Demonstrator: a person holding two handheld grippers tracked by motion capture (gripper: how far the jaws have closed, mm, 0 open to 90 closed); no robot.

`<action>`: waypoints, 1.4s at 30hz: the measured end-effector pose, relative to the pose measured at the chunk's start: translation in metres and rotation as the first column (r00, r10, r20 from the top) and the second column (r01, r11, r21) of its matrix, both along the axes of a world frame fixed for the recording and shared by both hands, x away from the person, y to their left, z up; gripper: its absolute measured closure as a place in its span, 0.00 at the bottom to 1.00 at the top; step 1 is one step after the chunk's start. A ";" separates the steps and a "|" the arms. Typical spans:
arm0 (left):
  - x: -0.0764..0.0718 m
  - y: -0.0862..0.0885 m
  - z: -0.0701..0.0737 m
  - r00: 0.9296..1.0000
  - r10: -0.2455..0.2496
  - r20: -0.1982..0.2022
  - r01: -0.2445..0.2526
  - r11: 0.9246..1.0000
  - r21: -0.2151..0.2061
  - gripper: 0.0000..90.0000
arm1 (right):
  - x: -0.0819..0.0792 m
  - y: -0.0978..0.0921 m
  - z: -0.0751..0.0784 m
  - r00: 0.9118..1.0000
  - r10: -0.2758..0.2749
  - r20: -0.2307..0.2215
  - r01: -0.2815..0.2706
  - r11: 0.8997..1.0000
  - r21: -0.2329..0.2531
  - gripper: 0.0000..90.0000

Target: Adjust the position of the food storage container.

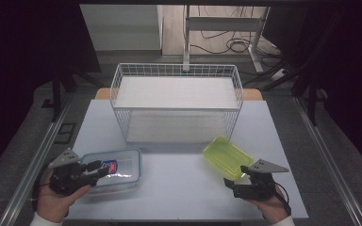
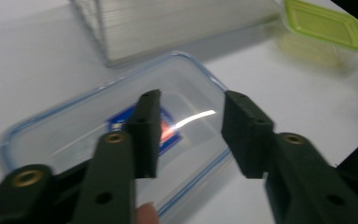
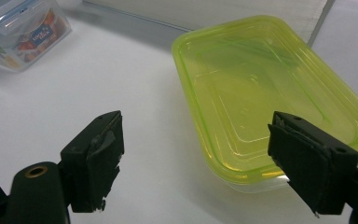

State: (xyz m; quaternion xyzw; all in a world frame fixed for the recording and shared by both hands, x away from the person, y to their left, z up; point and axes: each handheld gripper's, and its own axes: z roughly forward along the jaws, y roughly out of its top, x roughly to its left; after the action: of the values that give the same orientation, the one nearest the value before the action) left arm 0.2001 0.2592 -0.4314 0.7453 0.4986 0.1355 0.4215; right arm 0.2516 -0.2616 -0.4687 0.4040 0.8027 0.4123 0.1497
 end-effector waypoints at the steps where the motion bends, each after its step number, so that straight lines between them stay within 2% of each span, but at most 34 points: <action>1: 0.000 0.012 0.001 1.000 0.026 -0.013 -0.026 1.000 -0.002 0.75 | 0.000 0.000 0.000 1.000 0.000 -0.002 0.000 1.000 0.000 0.20; 3: 0.001 0.024 0.000 0.997 0.064 -0.037 -0.063 0.998 0.011 0.84 | 0.000 -0.001 0.000 1.000 -0.004 -0.001 0.004 1.000 0.000 0.20; 4: 0.001 0.024 0.000 0.997 0.064 -0.037 -0.063 0.998 0.011 0.89 | 0.000 -0.001 0.000 1.000 -0.004 -0.001 0.004 1.000 0.000 0.20; 5: 0.001 0.033 -0.002 0.995 0.088 -0.052 -0.087 0.996 0.016 0.89 | 0.000 -0.001 0.000 1.000 -0.011 0.000 0.011 1.000 -0.003 0.20; 6: 0.001 0.046 -0.005 0.991 0.118 -0.063 -0.117 0.993 0.010 0.97 | -0.001 0.000 0.001 1.000 -0.016 0.007 0.016 1.000 -0.017 0.20; 7: 0.001 0.054 -0.007 0.989 0.131 -0.070 -0.131 0.991 0.004 0.99 | -0.002 0.000 0.001 1.000 -0.016 0.006 0.016 1.000 -0.019 0.20; 8: 0.001 0.054 -0.007 0.989 0.131 -0.070 -0.131 0.991 0.004 1.00 | -0.002 0.001 0.001 1.000 -0.015 0.006 0.015 1.000 -0.020 0.20; 9: 0.001 0.067 -0.012 0.985 0.149 -0.086 -0.150 0.989 -0.007 1.00 | -0.002 0.001 0.001 1.000 -0.014 0.007 0.014 1.000 -0.021 0.20; 10: 0.001 0.073 -0.015 0.982 0.162 -0.095 -0.164 0.987 -0.003 1.00 | -0.003 0.002 0.001 1.000 -0.015 0.006 0.015 1.000 -0.022 0.20; 16: 0.000 0.098 -0.035 0.963 0.227 -0.142 -0.224 0.974 0.039 1.00 | -0.003 0.003 0.001 1.000 -0.019 0.000 0.019 1.000 -0.017 0.20; 17: 0.000 0.098 -0.035 0.963 0.227 -0.142 -0.224 0.974 0.039 1.00 | -0.003 0.003 0.001 1.000 -0.020 -0.002 0.020 1.000 -0.017 0.20; 18: 0.003 0.104 -0.044 0.957 0.241 -0.165 -0.236 0.971 0.049 1.00 | -0.002 0.003 0.001 1.000 -0.019 -0.004 0.019 1.000 -0.019 0.20; 20: 0.006 0.107 -0.054 0.949 0.251 -0.189 -0.244 0.968 0.060 1.00 | -0.002 0.004 0.000 1.000 -0.019 -0.001 0.019 1.000 -0.023 0.20; 21: 0.006 0.107 -0.054 0.949 0.251 -0.189 -0.244 0.968 0.060 1.00 | -0.002 0.004 0.000 1.000 -0.019 -0.001 0.019 1.000 -0.023 0.20; 22: 0.011 0.109 -0.062 0.943 0.255 -0.214 -0.247 0.967 0.063 1.00 | -0.002 0.005 0.001 1.000 -0.019 0.001 0.019 1.000 -0.025 0.20; 23: 0.014 0.109 -0.066 0.941 0.253 -0.226 -0.246 0.968 0.059 1.00 | -0.002 0.005 0.001 1.000 -0.019 0.001 0.019 0.999 -0.026 0.20; 26: 0.017 0.106 -0.070 0.941 0.245 -0.235 -0.237 0.970 0.061 1.00 | -0.002 0.005 0.000 1.000 -0.019 0.001 0.019 0.999 -0.029 0.20; 29: 0.025 0.100 -0.072 0.943 0.228 -0.242 -0.218 0.974 0.067 1.00 | -0.002 0.003 0.000 1.000 -0.020 0.003 0.020 0.999 -0.035 0.20; 32: 0.029 0.097 -0.072 0.944 0.224 -0.242 -0.212 0.974 0.075 1.00 | -0.003 0.003 0.000 1.000 -0.020 0.005 0.021 0.999 -0.034 0.20; 37: 0.040 0.093 -0.075 0.944 0.208 -0.255 -0.198 0.978 0.067 1.00 | -0.004 0.002 0.001 1.000 -0.023 0.007 0.023 0.999 -0.037 0.20; 38: 0.042 0.091 -0.076 0.943 0.214 -0.255 -0.200 0.976 0.080 1.00 | -0.004 0.001 0.001 1.000 -0.023 0.009 0.023 0.999 -0.037 0.20; 42: 0.045 0.092 -0.075 0.942 0.216 -0.256 -0.204 0.976 0.073 1.00 | -0.004 0.001 0.001 1.000 -0.025 0.009 0.025 0.999 -0.036 0.20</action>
State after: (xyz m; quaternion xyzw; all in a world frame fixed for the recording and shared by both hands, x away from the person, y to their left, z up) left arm 0.2450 0.3509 -0.5067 0.7088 0.6231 0.0913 0.3178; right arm 0.2476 -0.2610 -0.4676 0.4094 0.8043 0.3975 0.1657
